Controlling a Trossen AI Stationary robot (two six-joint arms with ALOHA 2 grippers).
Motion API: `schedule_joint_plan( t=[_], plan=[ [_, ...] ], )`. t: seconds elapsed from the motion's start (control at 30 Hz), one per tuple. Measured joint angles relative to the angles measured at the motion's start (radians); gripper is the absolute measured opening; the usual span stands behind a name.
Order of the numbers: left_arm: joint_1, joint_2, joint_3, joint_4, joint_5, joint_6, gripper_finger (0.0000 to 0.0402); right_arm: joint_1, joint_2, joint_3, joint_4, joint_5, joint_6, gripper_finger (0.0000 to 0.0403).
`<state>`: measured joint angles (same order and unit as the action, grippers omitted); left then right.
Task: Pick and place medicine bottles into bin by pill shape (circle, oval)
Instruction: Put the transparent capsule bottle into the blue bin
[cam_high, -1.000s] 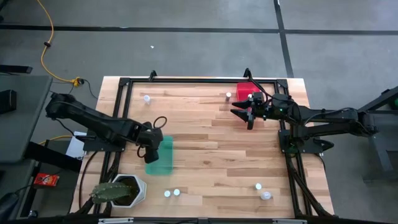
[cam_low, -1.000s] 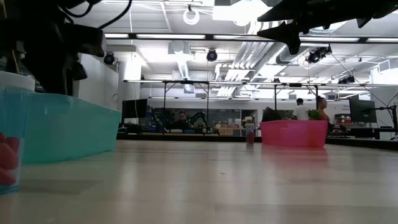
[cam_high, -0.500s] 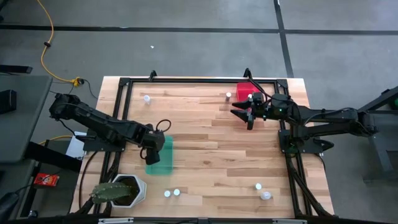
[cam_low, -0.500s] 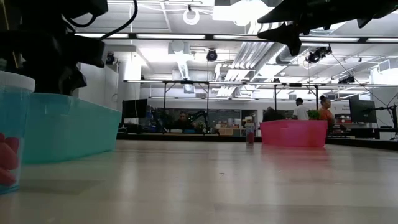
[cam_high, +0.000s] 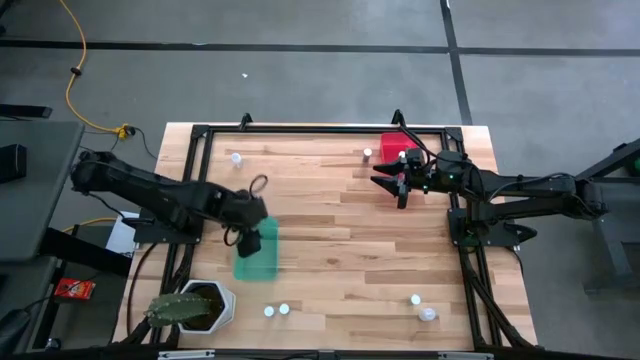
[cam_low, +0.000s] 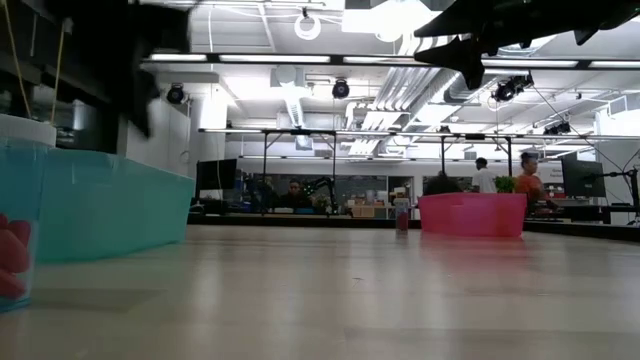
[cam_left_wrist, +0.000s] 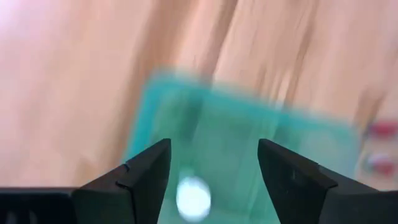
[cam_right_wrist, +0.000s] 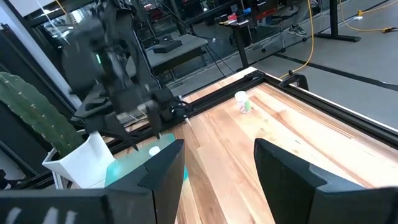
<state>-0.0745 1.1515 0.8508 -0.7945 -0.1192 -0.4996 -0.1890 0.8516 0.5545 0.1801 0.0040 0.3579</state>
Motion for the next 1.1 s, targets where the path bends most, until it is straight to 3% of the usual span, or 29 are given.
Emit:
schedule_joint_plan(
  t=[0.1,0.23,0.43,0.57,0.7,1.1],
  plan=[
    [0.048,-0.057,0.064,0.106,-0.099,0.097,0.0232,0.000,0.000,0.000,0.003,0.000,0.000,0.0186],
    [0.138,-0.126,0.074,0.417,-0.162,0.213,0.0232,0.000,0.000,0.000,0.004,0.000,0.000,0.0186],
    [0.271,-0.151,-0.018,0.824,-0.099,0.223,0.0232,0.000,0.000,0.000,0.006,0.000,0.000,0.0186],
    [0.297,-0.144,-0.133,0.995,-0.015,0.175,0.0232,0.000,0.000,0.000,0.005,0.000,-0.020,0.0186],
    [0.297,-0.142,-0.194,1.033,-0.009,0.135,0.0232,0.000,0.000,0.000,0.005,0.000,-0.027,0.0186],
    [0.296,-0.142,-0.201,1.034,0.010,0.225,0.0232,0.000,0.000,0.000,0.005,0.000,-0.053,0.0186]
  ],
)
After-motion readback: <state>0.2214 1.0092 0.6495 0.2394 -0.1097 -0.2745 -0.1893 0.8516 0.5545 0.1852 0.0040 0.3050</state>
